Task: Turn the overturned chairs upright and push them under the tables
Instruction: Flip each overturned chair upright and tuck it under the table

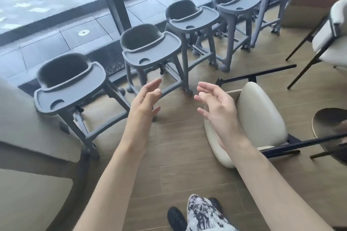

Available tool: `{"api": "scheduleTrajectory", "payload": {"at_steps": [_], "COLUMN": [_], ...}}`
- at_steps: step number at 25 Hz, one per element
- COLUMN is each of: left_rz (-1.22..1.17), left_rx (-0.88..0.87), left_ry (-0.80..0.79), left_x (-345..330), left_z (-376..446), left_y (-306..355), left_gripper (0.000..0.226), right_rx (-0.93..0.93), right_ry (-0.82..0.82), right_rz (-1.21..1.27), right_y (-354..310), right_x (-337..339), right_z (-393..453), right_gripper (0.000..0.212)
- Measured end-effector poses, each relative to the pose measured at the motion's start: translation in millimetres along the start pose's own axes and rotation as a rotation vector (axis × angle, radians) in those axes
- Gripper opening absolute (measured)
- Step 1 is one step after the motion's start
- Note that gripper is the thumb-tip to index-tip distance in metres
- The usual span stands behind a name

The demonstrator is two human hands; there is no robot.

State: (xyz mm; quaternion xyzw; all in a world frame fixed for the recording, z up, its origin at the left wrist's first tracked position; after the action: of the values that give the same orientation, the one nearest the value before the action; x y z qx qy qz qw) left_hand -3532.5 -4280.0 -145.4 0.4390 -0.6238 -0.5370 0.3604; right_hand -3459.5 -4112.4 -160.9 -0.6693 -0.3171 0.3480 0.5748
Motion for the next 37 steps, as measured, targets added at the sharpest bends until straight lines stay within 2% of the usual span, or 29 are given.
{"api": "scheduleTrajectory", "payload": {"at_steps": [8,18,27,37], "left_rz": [0.057,0.188,0.176,0.193], "left_rx": [0.009,-0.013,-0.027,-0.075], "left_ry": [-0.151,-0.397,-0.485,-0.71], "left_x": [5,-35,-51,-79], "left_z": [75,225,317,388], "left_y": [10,58,75,99], "left_gripper": [0.036,0.035,0.037,0.03], "right_rx": [-0.008,0.027,0.0,0.038], "right_ry": [0.146,0.377,0.435,0.586], "right_rz": [0.042,0.114,0.121,0.094], "right_y": [3,-12,-36,-61], "right_x": [-21,-25,-39,-60], "right_z": [50,174,253,298], "right_gripper": [0.025,0.025,0.026,0.026]}}
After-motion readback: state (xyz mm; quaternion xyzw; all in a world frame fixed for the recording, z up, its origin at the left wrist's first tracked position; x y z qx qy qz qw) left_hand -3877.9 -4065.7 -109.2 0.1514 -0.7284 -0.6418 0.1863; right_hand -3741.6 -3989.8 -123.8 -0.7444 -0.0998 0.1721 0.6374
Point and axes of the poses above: each hand's wrist, its own z-axis towards the middle knuckle, its own x-axis out of the back of the hand, y = z × x, the point moved 3 cm from there along z, towards the middle knuckle, and after that the axes turned 3 degrees about x, right-handed, at the moved point
